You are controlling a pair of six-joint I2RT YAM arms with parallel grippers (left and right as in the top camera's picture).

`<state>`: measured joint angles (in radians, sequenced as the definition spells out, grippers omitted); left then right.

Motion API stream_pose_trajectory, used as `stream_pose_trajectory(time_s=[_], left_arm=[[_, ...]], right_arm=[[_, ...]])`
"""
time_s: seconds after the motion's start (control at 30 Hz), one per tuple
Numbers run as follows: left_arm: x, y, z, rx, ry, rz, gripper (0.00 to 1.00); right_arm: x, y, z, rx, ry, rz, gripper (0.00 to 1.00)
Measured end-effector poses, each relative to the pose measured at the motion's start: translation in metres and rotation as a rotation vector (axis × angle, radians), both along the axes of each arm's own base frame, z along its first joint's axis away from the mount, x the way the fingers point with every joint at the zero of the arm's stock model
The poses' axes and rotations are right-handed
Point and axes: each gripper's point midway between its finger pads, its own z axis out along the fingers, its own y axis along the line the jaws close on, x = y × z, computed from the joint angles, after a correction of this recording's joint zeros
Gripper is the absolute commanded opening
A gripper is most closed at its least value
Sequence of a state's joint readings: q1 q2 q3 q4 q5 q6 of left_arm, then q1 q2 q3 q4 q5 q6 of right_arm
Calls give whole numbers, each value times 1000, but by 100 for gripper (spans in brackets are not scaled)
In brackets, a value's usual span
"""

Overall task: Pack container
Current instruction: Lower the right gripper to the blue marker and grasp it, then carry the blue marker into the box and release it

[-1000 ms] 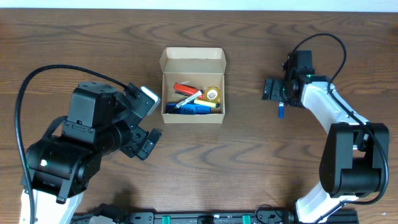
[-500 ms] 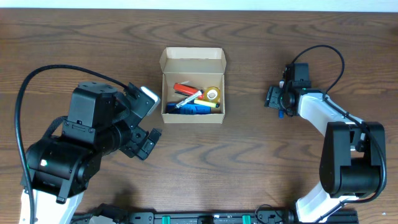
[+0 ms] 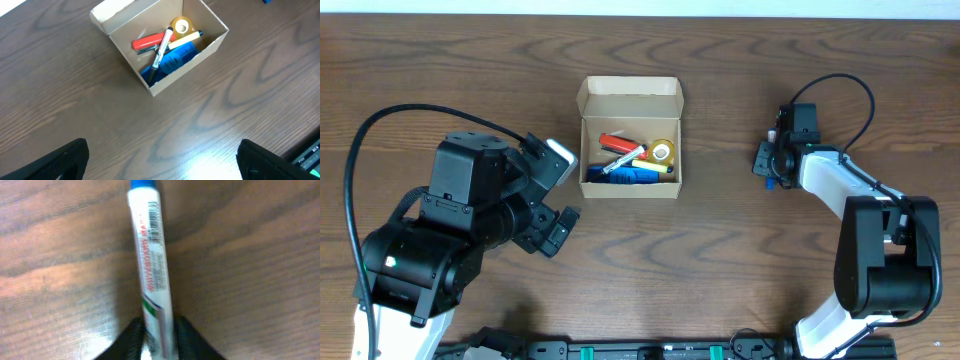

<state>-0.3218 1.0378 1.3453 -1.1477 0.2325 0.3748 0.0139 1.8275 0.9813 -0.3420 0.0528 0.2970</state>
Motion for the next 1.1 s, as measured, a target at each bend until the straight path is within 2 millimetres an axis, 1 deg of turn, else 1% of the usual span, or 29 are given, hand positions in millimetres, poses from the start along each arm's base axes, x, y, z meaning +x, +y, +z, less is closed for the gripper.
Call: stream_pose_trajectory(time_s=[0.03,0.17,0.2,0.27,0.37,0.4,0.47,0.5,0.57,0.67,0.73,0.8,0.9,0.97,1.1], left_arm=[[0,0,0,0,0,0,95],[0,0,0,0,0,0,95],[0,0,0,0,0,0,95],[0,0,0,0,0,0,95],[0,0,0,0,0,0,95],[0,0,0,0,0,0,95],[0,0,0,0,0,0,95],[0,0,0,0,0,0,95],[0,0,0,0,0,0,95],[0,0,0,0,0,0,95],[0,0,0,0,0,0,95],[0,0,0,0,0,0,95],[0,0,0,0,0,0,95],[0,0,0,0,0,0,95],[0,0,0,0,0,0,95]], right_arm=[[-2,0,0,3,13,-1,18],[-11,3,4,19,73,5,11],[-11,4,7,21,83,5,9],[-5,5,19,26,78,7,6],[16,7,51,31,11,18,6],[24,8,66,32,-25,31,6],[42,13,101,39,-119,73,6],[48,17,117,40,-160,100,5],[62,33,156,48,-263,185,1],[74,70,211,58,-414,353,1],[75,99,229,67,-474,462,1],[72,128,238,74,-516,576,1],[58,173,241,75,-545,789,1],[47,196,242,57,-566,935,2],[23,234,237,-12,-606,1239,1]])
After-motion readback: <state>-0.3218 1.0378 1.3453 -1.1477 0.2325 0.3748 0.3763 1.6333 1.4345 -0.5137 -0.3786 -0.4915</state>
